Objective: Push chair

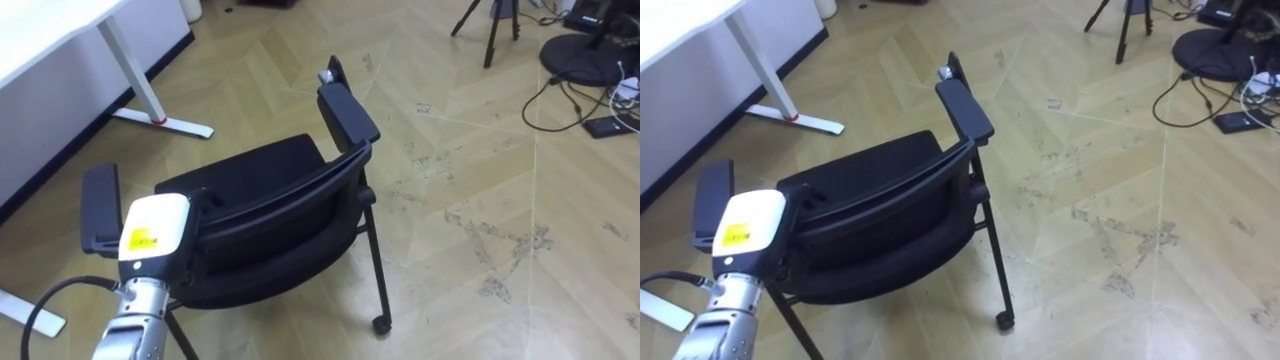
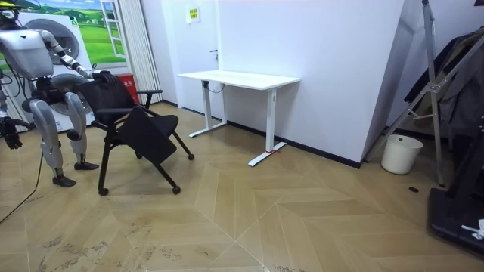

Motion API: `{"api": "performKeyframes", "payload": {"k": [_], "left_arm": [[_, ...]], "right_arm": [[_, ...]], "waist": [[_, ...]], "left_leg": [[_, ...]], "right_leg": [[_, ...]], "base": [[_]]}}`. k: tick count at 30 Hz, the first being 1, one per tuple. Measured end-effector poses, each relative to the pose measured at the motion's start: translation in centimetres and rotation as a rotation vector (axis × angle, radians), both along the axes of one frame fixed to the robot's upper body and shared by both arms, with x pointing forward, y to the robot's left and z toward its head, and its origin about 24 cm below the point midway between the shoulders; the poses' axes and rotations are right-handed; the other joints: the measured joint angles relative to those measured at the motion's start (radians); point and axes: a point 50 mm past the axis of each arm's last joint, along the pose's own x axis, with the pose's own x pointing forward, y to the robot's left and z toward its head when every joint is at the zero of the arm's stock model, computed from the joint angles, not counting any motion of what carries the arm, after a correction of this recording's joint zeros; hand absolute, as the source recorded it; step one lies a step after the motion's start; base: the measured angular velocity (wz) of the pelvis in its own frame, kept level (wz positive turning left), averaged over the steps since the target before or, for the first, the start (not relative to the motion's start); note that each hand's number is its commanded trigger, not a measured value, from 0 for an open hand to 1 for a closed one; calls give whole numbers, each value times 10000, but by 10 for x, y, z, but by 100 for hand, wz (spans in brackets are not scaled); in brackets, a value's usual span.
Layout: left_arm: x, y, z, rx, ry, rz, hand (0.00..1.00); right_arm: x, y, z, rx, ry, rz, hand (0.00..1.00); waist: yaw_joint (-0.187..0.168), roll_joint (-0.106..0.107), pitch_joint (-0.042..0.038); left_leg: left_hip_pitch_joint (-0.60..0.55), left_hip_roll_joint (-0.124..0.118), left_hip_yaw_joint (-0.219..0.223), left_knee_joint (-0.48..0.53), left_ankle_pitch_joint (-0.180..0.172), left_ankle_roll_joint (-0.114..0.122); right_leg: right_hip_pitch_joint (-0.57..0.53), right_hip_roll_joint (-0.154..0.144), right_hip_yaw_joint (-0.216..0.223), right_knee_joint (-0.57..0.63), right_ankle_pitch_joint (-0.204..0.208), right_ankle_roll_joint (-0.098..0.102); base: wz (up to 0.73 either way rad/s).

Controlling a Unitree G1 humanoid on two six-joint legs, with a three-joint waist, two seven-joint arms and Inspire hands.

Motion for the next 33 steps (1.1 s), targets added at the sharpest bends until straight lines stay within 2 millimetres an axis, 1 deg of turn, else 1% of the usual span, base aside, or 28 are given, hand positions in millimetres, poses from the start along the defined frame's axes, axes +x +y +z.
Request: {"api": "performKeyframes", "payload": {"k": [8, 16, 23, 24, 27, 28, 30, 31, 33], "left_arm": [[1, 0, 2, -1, -269, 32, 100], [3, -1, 4, 50, -362, -95, 100], [4, 0, 2, 60, -384, -51, 100], [5, 1, 1, 61, -363, -56, 100], [5, 1, 0, 37, -295, -14, 100], [5, 1, 0, 37, -290, -15, 100], [5, 1, 0, 38, -293, -13, 100], [5, 1, 0, 39, -299, -9, 100], [6, 2, 1, 44, -343, -5, 100]], "right_arm": [[2, 1, 0, 15, -21, 104, 0], [1, 1, 0, 11, 17, 110, 0], [2, 1, 0, 6, -36, 30, 0], [0, 1, 0, 13, -25, -35, 0], [-7, 0, 0, 45, 2, -448, 0], [-9, 0, 0, 59, -5, -583, 0], [-13, 0, 0, 89, 2, -857, 0], [-19, 0, 0, 133, 13, -1086, 0], [-22, 1, 0, 173, -96, -1372, 0]], "waist": [[27, 0, -1], [191, 1, -2], [178, 45, 10], [177, 67, 20], [166, 89, 83], [174, 87, 87], [177, 89, 89], [177, 95, 89], [186, 103, 86]], "left_leg": [[-112, 0, -1, 4, 0, 0], [-211, 0, 4, 29, 1, -1], [-182, 25, 187, 44, 0, -1], [-168, 25, 191, 43, 0, -1], [-9, 51, 216, -19, -1, -2], [11, 92, 220, -36, -2, -2], [14, 93, 223, -37, -2, -3], [-7, 95, 227, -32, -2, -4], [-65, 99, 250, -18, -3, -5]], "right_leg": [[-112, 0, -14, 2, 0, 0], [-197, 1, -26, 7, 2, -3], [-238, 14, 156, 53, 15, -12], [-229, 14, 158, 53, 25, -12], [-108, 21, 179, 43, 29, -13], [-100, 28, 206, 35, 29, -13], [-104, 31, 218, 39, 29, -13], [-122, 37, 232, 46, 29, -13], [-211, 46, 284, 93, 29, -13]], "base": [[0], [0], [-5], [0], [-2], [0], [0], [0], [-4]]}}
